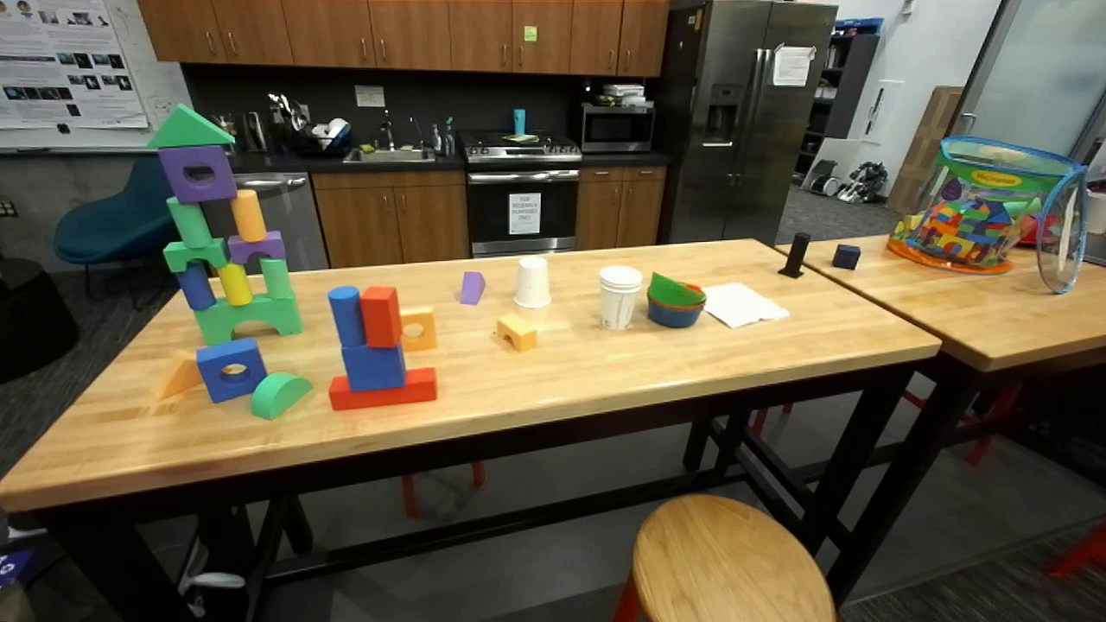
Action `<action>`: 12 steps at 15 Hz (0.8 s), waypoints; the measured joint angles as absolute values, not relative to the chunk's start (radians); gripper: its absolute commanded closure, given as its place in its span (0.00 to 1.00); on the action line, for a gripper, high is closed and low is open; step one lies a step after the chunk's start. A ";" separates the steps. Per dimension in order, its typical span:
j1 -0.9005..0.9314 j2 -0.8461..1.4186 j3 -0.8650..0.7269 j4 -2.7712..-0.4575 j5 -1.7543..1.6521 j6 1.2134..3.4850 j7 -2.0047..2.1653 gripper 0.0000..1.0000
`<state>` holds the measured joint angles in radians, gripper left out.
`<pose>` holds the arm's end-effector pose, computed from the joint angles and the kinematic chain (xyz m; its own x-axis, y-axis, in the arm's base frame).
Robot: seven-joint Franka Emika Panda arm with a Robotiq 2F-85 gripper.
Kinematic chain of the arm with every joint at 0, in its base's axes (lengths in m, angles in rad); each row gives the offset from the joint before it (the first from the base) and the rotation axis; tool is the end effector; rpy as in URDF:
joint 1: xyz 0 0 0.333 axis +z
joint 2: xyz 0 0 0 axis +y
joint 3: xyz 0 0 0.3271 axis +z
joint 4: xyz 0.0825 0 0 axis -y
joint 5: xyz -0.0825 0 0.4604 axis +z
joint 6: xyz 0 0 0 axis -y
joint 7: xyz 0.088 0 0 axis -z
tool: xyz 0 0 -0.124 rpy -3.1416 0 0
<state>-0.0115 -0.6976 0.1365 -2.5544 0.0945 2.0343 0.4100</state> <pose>0.4237 0.0591 0.4766 0.9277 -0.3383 0.1576 -0.3309 -0.9409 -0.0718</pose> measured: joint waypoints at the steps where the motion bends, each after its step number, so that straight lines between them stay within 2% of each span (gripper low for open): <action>1: -0.018 -0.687 0.148 -2.554 0.109 2.051 0.461 0.00; 12: -0.095 -0.618 0.203 -2.584 0.155 2.293 0.978 0.00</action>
<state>-0.0953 -0.6184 0.2028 -2.5838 0.1553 2.2929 0.9779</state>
